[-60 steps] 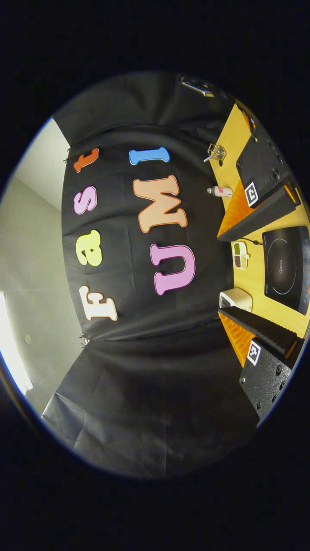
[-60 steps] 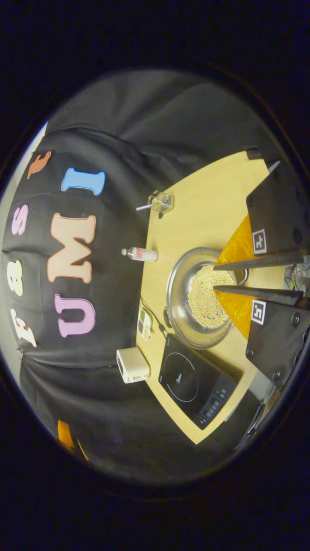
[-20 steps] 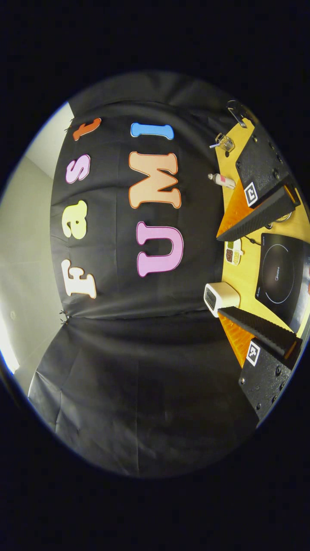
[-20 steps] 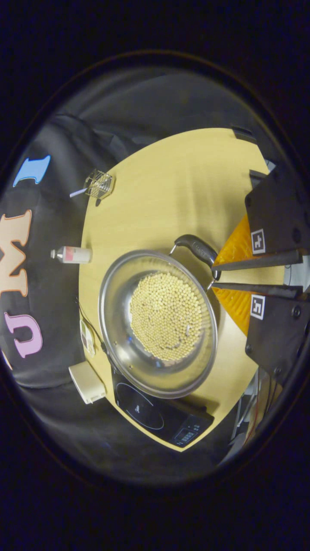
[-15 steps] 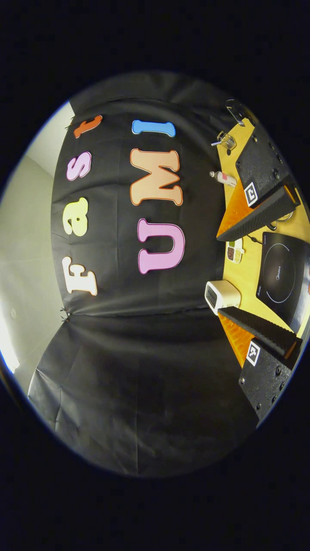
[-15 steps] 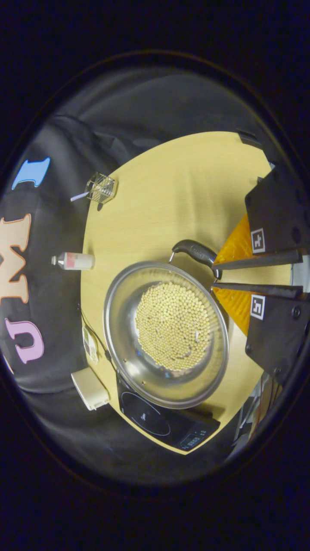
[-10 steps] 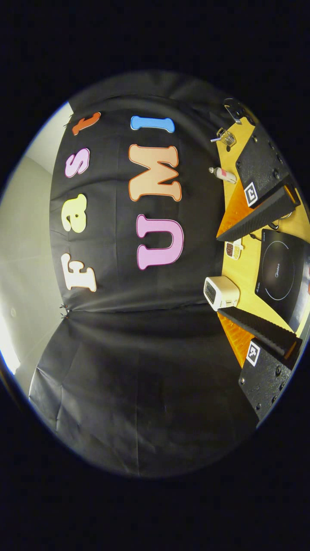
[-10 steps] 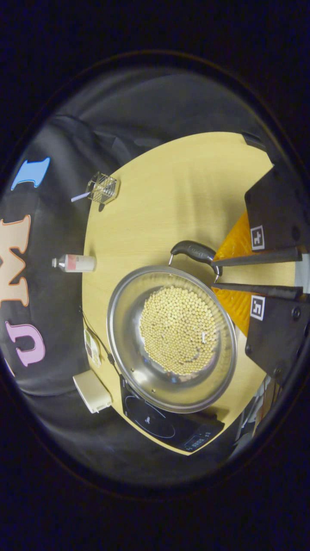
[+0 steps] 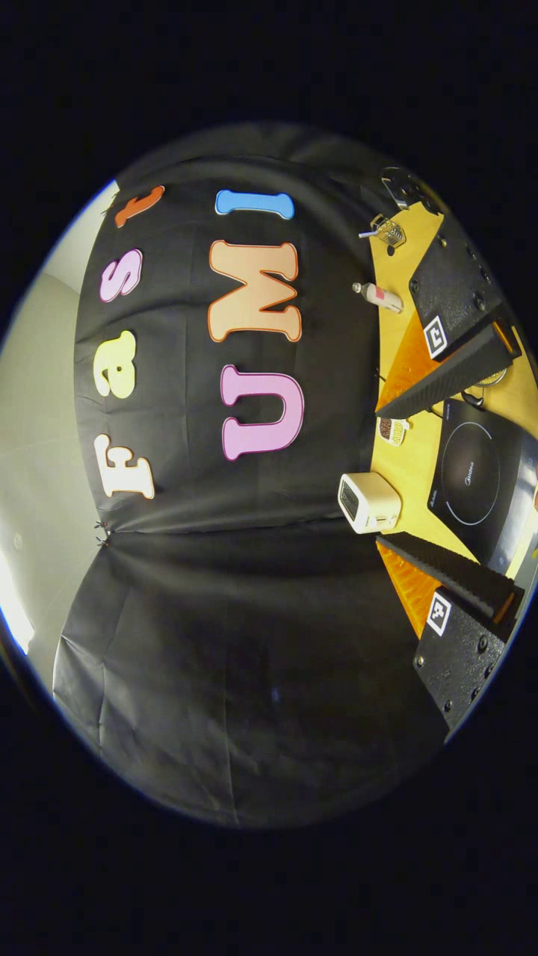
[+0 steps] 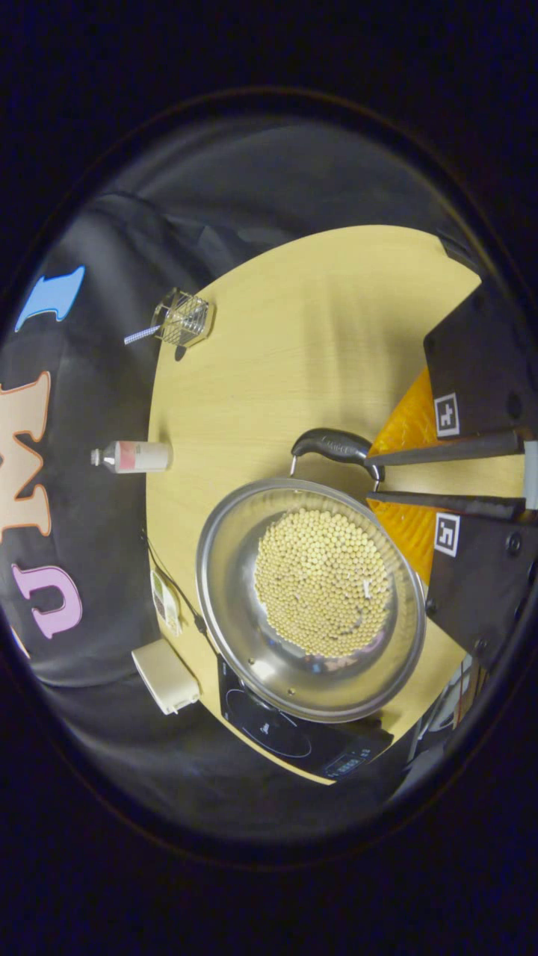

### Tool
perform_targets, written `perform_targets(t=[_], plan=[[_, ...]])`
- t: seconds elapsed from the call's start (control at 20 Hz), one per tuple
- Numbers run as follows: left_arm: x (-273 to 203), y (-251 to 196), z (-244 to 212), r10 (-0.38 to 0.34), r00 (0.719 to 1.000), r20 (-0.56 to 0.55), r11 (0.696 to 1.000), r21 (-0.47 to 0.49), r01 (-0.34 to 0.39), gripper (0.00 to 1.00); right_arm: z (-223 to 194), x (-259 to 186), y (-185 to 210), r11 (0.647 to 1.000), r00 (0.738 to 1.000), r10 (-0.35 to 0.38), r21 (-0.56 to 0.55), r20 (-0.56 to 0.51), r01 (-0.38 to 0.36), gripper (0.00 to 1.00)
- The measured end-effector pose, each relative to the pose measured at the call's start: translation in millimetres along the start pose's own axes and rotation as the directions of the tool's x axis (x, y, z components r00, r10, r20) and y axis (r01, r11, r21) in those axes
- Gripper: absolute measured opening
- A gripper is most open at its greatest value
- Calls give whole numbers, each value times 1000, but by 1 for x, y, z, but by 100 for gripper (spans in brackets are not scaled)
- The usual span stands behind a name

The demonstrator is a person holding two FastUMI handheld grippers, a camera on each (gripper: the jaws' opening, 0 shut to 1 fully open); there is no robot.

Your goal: First push the handle of the pot to place it horizontally, then grasp the pot with both hands and set it on the induction cooktop.

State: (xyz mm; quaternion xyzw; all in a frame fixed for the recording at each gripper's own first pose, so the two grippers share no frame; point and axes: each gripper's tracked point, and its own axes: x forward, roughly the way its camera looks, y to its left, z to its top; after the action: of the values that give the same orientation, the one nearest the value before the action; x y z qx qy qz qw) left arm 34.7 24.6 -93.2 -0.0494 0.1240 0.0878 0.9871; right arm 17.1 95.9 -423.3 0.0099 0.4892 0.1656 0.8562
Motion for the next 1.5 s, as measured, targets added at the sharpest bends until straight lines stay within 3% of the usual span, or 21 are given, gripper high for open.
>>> perform_targets(t=[0.25, 0.3, 0.6, 0.75, 0.85, 0.95, 1.05, 1.1, 1.15, 1.3, 1.35, 1.5], plan=[[7, -31, -25, -33, 998, -54, 999, -34, 31, 98, -4, -6, -14, 1000, 1000, 23, 21, -7, -23, 19], [10, -35, -31, -42, 997, -71, 998, -49, 39, 98, -4, -9, -17, 1000, 1000, 22, 18, -2, -22, 22], [31, -59, -66, -147, 976, -157, 984, -119, 129, 97, 8, -19, -29, 996, 999, -12, 87, 42, 8, 21], [49, -70, -90, -208, 956, -209, 974, -134, 183, 96, 18, -24, -34, 988, 996, -56, 148, 69, 45, 18], [61, -76, -110, -243, 936, -253, 967, -134, 215, 96, 25, -23, -34, 980, 995, -63, 192, 82, 47, 25], [71, -83, -130, -279, 910, -305, 959, -136, 248, 96, 27, -23, -33, 976, 994, -73, 213, 80, 54, 22], [79, -93, -153, -319, 876, -361, 948, -140, 287, 94, 30, -21, -32, 973, 993, -83, 221, 85, 62, 34], [82, -97, -165, -333, 859, -389, 943, -139, 303, 97, 32, -22, -28, 972, 993, -75, 227, 88, 53, 36], [84, -100, -175, -347, 842, -414, 938, -139, 318, 97, 34, -21, -26, 972, 993, -77, 230, 90, 54, 49], [86, -109, -201, -387, 793, -471, 920, -145, 363, 97, 39, -19, -15, 971, 994, -58, 235, 95, 35, 61], [85, -112, -213, -396, 773, -496, 915, -147, 374, 97, 40, -19, -12, 972, 994, -51, 235, 95, 28, 72], [88, -121, -238, -431, 724, -539, 897, -170, 408, 98, 44, -14, -6, 972, 994, -50, 235, 95, 26, 89]])
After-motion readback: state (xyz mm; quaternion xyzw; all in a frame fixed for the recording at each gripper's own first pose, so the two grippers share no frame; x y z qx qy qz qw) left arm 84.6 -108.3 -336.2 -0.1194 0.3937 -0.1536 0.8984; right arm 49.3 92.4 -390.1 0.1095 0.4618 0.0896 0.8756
